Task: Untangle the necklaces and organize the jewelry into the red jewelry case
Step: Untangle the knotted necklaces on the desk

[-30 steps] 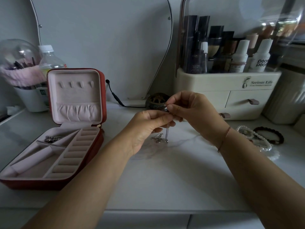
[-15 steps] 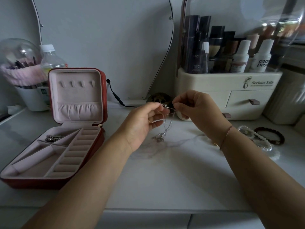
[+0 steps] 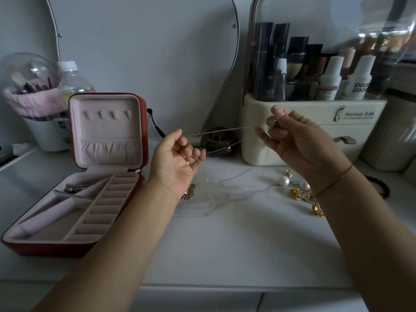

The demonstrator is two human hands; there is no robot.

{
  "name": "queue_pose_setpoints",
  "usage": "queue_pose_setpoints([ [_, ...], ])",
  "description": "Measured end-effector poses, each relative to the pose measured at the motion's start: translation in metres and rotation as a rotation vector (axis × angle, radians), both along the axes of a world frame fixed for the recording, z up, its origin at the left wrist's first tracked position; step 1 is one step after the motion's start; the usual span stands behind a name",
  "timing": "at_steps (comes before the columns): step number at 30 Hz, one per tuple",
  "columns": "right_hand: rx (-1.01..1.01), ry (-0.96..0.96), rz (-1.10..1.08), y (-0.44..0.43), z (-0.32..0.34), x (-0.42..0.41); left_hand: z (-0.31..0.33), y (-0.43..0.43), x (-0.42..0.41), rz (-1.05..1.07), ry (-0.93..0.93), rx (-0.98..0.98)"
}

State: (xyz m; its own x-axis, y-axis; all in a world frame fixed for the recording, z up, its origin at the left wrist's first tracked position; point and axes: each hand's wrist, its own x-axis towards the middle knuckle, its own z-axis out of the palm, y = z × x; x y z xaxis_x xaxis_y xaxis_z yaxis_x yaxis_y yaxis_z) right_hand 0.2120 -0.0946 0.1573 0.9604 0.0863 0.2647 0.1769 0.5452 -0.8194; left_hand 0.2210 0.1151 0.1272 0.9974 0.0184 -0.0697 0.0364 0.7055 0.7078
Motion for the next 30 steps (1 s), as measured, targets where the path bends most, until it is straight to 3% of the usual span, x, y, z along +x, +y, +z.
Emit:
queue_pose_setpoints([
  [8,0.032,-0.114,-0.22,-0.019,0.004,0.005,0.0,0.006,0.003,0.136,0.047,0.001],
  [16,-0.066,-0.275,-0.369,-0.019,0.005,0.004,-0.006,0.008,0.009,0.303,0.085,0.206],
  [21,-0.061,-0.298,-0.4,-0.021,0.005,0.004,-0.001,0.01,0.008,0.191,0.054,-0.048],
  [30,-0.045,-0.285,-0.46,-0.024,0.002,0.008,-0.001,0.008,0.008,0.067,-0.034,-0.178],
])
